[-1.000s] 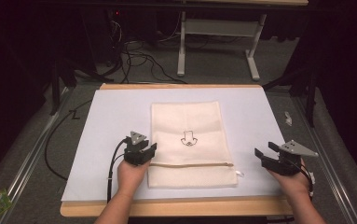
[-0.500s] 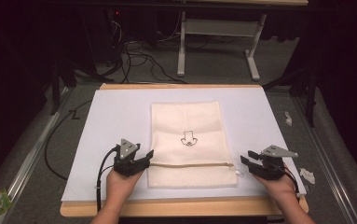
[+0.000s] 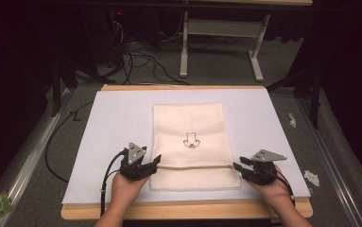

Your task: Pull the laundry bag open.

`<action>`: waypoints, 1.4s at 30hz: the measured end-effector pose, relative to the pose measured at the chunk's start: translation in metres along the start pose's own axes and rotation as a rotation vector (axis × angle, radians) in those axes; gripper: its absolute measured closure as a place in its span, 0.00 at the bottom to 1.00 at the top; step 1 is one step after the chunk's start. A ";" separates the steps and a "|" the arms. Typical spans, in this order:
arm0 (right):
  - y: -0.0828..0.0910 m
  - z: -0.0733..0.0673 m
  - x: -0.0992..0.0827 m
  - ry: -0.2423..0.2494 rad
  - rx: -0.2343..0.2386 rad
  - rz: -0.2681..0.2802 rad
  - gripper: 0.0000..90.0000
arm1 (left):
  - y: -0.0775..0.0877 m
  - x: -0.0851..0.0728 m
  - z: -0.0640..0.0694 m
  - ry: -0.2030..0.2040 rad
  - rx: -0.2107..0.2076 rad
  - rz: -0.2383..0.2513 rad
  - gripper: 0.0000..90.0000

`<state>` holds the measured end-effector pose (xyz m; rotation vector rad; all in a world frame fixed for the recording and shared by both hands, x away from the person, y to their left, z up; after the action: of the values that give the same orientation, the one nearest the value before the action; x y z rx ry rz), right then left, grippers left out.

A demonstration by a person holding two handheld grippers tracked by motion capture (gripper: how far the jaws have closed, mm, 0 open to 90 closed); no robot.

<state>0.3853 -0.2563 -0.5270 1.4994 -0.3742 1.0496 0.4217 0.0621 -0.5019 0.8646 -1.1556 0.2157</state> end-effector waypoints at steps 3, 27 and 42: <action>-0.001 -0.004 0.000 0.014 0.005 -0.003 0.65 | -0.001 0.001 0.000 -0.004 -0.001 0.002 0.41; -0.011 -0.008 -0.015 -0.005 0.055 -0.077 0.66 | 0.000 0.000 0.001 -0.026 0.009 -0.005 0.42; -0.010 -0.009 -0.016 0.000 0.060 -0.068 0.79 | 0.004 0.004 0.000 0.002 0.008 0.023 0.42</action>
<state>0.3807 -0.2507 -0.5466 1.5549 -0.2925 1.0144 0.4208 0.0636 -0.4960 0.8580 -1.1642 0.2398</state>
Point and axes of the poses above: each handheld gripper's, and its own axes: y roughly backward along the jaws, x roughly out of its top, z roughly to its right, the point moved 10 cm from there along -y, roughly forward along the jaws, and after that the axes turned 12 degrees about -x, right-handed, at the moved point
